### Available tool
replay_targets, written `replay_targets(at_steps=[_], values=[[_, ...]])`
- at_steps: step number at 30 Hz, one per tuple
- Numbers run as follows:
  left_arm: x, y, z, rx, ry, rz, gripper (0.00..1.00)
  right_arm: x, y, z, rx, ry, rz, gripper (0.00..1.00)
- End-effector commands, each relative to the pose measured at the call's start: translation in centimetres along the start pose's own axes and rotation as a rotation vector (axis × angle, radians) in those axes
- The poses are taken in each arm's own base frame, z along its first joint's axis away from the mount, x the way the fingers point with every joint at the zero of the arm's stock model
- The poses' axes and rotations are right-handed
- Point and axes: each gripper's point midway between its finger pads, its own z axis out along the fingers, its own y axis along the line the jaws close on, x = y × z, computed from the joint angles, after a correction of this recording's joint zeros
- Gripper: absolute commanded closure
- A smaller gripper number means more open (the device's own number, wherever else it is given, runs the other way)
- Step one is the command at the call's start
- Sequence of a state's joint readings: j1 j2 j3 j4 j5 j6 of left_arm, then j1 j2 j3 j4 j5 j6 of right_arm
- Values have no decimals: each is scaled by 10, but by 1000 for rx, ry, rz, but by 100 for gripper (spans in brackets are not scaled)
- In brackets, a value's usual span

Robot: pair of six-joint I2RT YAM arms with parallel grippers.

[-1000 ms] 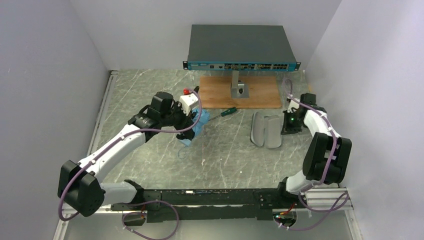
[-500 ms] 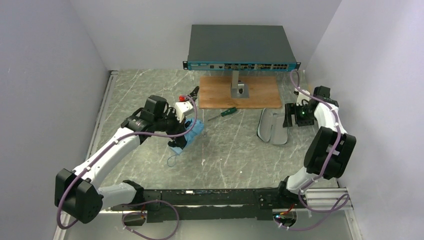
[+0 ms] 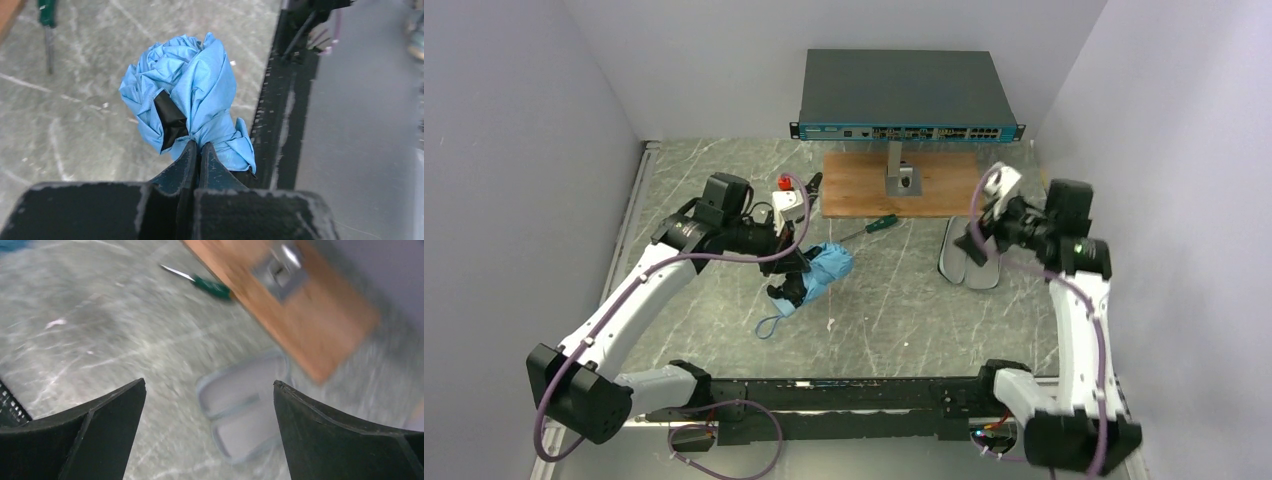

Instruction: Open the umbrella

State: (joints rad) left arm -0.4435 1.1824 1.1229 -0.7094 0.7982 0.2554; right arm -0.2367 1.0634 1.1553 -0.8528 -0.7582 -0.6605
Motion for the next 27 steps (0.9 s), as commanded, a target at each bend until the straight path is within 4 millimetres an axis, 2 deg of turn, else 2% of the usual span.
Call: replay_targets(at_steps=[1,4,7,11,12,13,17,22,27], values=[[-29,-46,-11,238,-61,-58,100,-61,85,2,-196,-275,-414,0],[-27,-51,-8,280,-52,-135,100,-80,132,7,-294,-369,-596,0],[-26,-53,-4,312,-48,-201,100,-89,170,17,-381,-380,-737,0],[-24,-51,0,322,-43,-254,100,-97,210,30,-445,-391,-917,0],[-23,-51,1,328,-38,-269,100,-95,234,33,-496,-391,-991,0],[-23,-50,2,329,-37,-271,100,-93,242,36,-511,-380,-1023,0],[-19,-51,4,336,-21,-307,100,-93,264,52,-481,-371,-1092,0],[-16,-52,6,353,-14,-344,100,-91,289,65,-501,-369,-1098,0],[-14,-59,6,373,-5,-344,100,-72,294,87,-495,-341,-1149,0]])
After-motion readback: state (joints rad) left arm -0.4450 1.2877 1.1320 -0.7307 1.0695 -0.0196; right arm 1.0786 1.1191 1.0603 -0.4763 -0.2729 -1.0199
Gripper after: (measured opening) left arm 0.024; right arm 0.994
